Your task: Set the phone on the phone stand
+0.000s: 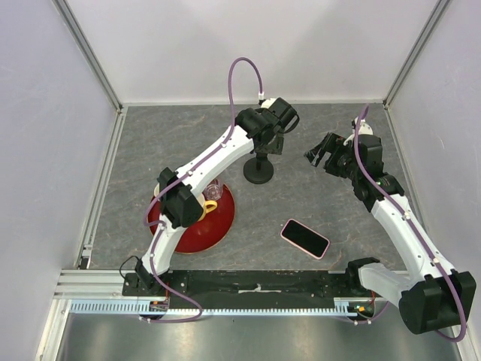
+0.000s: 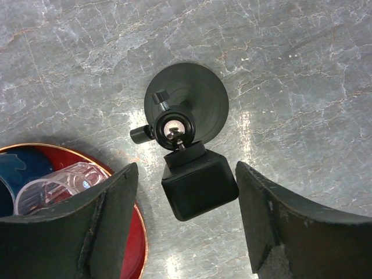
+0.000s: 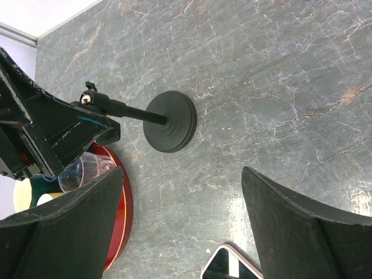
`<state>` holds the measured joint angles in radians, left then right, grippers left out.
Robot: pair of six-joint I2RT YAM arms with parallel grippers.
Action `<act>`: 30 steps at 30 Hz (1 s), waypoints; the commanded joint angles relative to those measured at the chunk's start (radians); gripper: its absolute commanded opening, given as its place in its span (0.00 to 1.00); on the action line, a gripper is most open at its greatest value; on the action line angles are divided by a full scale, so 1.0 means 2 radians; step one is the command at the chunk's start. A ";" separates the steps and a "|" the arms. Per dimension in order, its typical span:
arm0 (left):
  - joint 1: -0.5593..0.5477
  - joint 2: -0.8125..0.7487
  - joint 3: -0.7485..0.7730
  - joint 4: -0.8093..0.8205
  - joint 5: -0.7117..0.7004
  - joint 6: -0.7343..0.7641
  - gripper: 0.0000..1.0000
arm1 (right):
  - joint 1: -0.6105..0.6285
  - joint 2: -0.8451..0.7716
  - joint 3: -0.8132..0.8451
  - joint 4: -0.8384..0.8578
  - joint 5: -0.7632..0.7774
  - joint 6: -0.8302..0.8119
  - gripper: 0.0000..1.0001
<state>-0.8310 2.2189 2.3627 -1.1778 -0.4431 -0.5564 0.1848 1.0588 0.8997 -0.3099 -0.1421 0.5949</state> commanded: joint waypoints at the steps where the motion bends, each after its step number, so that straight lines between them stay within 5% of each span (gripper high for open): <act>1: -0.004 0.003 0.021 0.008 -0.009 -0.027 0.70 | -0.004 -0.005 -0.001 0.010 -0.006 -0.006 0.89; 9: -0.004 -0.006 0.005 0.014 -0.016 -0.029 0.43 | -0.003 0.001 -0.002 0.014 -0.013 -0.003 0.89; 16: -0.004 -0.042 -0.060 0.066 -0.001 -0.026 0.02 | -0.003 0.012 -0.009 0.032 -0.046 0.009 0.90; 30: 0.018 -0.234 -0.426 0.382 0.081 -0.104 0.02 | -0.005 0.037 -0.082 0.183 -0.144 0.117 0.88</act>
<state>-0.8253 1.8286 1.6646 -0.6117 -0.3935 -0.6445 0.1791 1.1366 0.7570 -0.0971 -0.3828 0.7509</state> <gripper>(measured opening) 0.502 0.880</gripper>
